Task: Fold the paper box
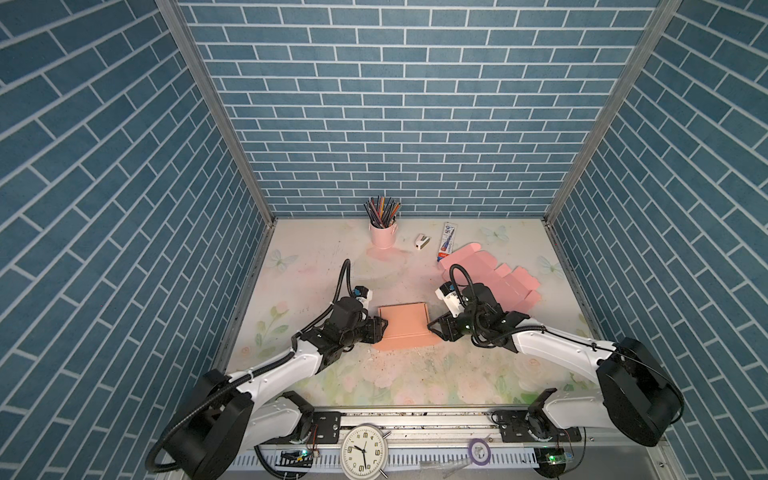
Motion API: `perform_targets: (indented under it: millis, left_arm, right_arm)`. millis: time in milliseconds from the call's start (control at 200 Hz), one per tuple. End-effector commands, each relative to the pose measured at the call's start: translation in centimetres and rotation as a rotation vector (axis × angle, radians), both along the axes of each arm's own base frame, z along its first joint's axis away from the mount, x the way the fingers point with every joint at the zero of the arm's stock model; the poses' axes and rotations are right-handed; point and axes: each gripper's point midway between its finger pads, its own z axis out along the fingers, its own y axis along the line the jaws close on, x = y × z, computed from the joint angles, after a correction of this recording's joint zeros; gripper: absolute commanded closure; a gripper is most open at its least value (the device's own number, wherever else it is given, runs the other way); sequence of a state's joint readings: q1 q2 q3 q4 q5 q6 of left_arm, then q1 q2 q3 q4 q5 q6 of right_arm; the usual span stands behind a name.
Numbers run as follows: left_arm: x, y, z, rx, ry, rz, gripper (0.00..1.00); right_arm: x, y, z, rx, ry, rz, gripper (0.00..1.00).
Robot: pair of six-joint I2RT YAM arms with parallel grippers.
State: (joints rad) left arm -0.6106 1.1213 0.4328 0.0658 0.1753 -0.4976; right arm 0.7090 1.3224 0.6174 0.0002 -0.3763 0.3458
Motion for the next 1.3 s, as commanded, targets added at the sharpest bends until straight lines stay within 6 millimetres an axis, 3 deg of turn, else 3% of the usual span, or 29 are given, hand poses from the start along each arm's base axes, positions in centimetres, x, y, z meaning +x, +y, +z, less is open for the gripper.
perform_targets:
  millis: [0,300,630,1030,1295]
  left_arm:
    - [-2.3,1.0,-1.3,0.079,0.045,0.003,0.42]
    - [-5.2,-0.4,-1.1,0.079,0.059,-0.032,0.41]
    - [-5.6,-1.4,-2.2,0.086,0.071,-0.050,0.40]
    - [-6.1,-1.3,-3.5,0.067,0.091,-0.046,0.40]
    - [-6.4,-2.1,-3.4,0.018,0.090,-0.067,0.40]
  right_arm:
    - [-1.5,-0.8,-0.2,-0.019,0.050,-0.029,0.49]
    - [-2.8,-0.1,-0.2,-0.009,0.066,-0.015,0.43]
    - [-3.0,0.9,-1.0,-0.010,0.077,0.001,0.38]
    - [-3.5,1.4,-2.8,-0.017,0.118,0.014,0.36]
    - [-4.1,2.2,-2.9,-0.002,0.133,0.026,0.35]
